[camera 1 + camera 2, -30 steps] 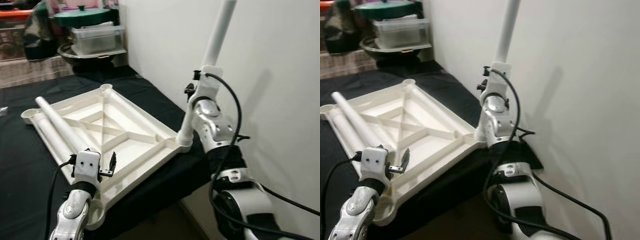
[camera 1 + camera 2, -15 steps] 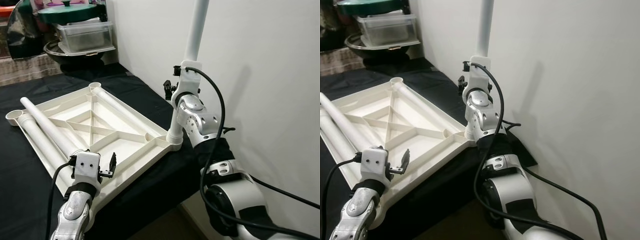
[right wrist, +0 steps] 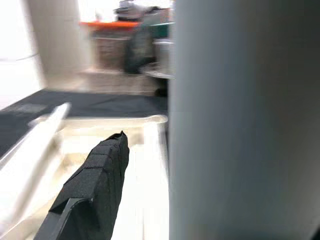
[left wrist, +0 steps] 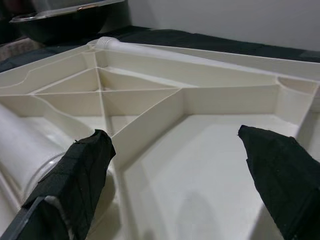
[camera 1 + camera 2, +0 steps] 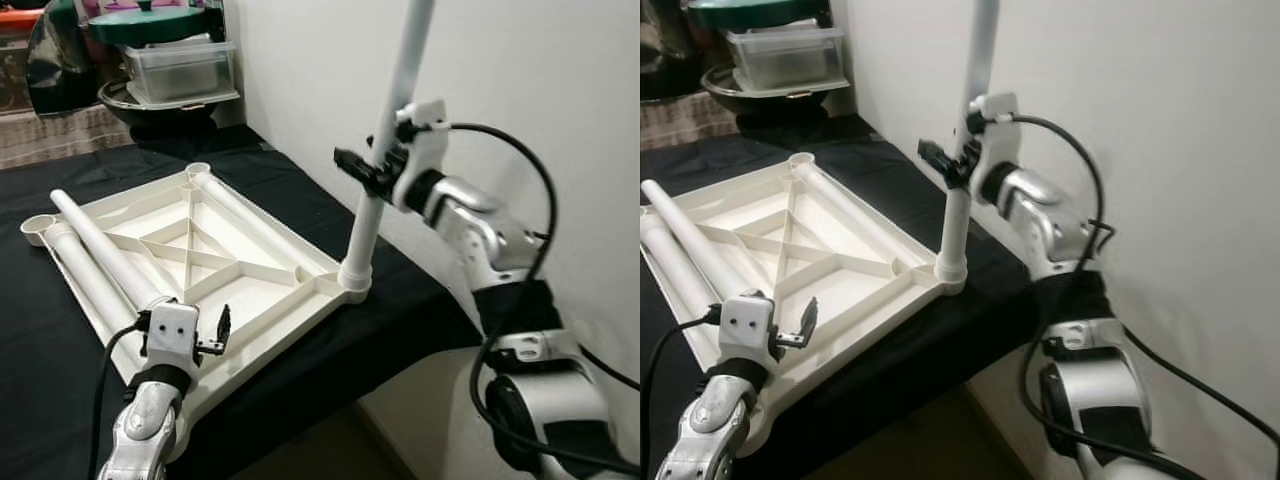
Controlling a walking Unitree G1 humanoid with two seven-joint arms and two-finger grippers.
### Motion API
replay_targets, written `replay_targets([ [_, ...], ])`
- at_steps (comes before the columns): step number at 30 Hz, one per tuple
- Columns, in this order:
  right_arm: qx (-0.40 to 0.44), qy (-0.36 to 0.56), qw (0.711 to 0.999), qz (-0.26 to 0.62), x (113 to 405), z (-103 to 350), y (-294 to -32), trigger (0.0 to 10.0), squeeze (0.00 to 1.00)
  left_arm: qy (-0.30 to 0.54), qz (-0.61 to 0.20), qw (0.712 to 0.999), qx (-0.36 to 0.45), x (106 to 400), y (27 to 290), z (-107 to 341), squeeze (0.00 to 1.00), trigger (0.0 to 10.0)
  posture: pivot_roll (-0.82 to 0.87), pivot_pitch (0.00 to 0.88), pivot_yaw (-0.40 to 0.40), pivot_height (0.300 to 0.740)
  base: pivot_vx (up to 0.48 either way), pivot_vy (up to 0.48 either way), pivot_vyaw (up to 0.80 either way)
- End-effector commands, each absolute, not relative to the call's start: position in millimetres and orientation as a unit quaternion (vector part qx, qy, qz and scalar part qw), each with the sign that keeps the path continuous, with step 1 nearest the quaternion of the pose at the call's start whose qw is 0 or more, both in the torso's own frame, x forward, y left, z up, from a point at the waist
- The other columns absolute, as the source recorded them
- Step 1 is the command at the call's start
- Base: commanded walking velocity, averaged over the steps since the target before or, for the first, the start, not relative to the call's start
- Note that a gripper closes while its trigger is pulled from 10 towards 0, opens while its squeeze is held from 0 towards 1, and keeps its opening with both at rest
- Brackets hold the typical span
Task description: Building children table
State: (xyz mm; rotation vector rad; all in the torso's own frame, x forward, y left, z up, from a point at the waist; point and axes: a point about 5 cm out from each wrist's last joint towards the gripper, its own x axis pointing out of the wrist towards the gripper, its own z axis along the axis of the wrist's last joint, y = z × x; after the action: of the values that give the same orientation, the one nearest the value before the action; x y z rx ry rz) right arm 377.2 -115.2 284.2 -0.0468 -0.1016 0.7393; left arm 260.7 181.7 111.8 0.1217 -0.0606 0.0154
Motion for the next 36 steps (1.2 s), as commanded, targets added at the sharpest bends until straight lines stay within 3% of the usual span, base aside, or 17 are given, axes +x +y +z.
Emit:
replay_targets([
  [1,-0.039,-0.025,0.911,0.409,375,269,-101,10.0,0.0,-0.021,0.007,0.998,0.063,260,182,107,0.0,10.0,0.0,0.0,-0.073,0.74,0.0,0.0,0.0],
  [2,-0.046,-0.01,0.911,0.409,378,261,-100,10.0,0.0,-0.021,0.007,0.998,0.063,260,181,107,0.0,10.0,0.0,0.0,-0.073,0.74,0.0,0.0,0.0],
  [3,-0.052,0.001,0.911,0.408,382,256,-100,8.4,0.0,-0.022,0.007,0.998,0.064,260,181,108,0.0,10.0,0.01,0.0,-0.074,0.74,0.0,0.0,0.0],
  [4,-0.059,0.01,0.911,0.408,386,253,-101,6.0,0.0,-0.022,0.007,0.998,0.065,259,183,108,0.0,10.0,0.02,0.0,-0.076,0.74,0.0,0.0,0.0],
  [6,-0.062,0.013,0.91,0.409,388,252,-101,6.0,0.0,-0.022,0.008,0.998,0.066,259,183,108,0.0,10.0,0.02,0.0,-0.076,0.74,0.0,0.0,0.0],
  [7,-0.063,0.017,0.91,0.409,390,252,-103,4.1,0.0,-0.022,0.009,0.998,0.066,259,184,109,0.0,10.0,0.02,0.0,-0.076,0.74,0.0,0.0,0.0],
  [8,-0.068,0.027,0.912,0.403,393,250,-107,0.0,0.0,-0.023,0.01,0.997,0.068,259,185,109,0.0,10.0,0.02,0.0,-0.078,0.74,0.0,0.0,0.0],
  [12,-0.063,0.036,0.917,0.392,396,249,-110,0.0,0.0,-0.023,0.01,0.997,0.068,259,186,109,0.0,10.0,0.02,0.0,-0.078,0.74,0.0,0.0,0.0],
  [14,-0.049,0.06,0.935,0.346,402,244,-120,0.0,0.0,-0.023,0.008,0.997,0.066,259,183,108,0.0,10.0,0.02,0.0,-0.075,0.74,0.0,0.0,0.0],
  [24,-0.037,0.083,0.948,0.306,409,232,-125,0.0,0.0,-0.022,0.005,0.998,0.067,259,183,108,0.0,10.0,0.02,0.0,-0.072,0.74,0.0,0.0,0.0],
  [36,-0.03,0.138,0.933,0.331,405,206,-105,0.0,0.0,-0.019,0.002,0.998,0.066,258,182,107,0.0,10.0,0.03,0.0,-0.076,0.74,0.0,0.0,0.0],
])
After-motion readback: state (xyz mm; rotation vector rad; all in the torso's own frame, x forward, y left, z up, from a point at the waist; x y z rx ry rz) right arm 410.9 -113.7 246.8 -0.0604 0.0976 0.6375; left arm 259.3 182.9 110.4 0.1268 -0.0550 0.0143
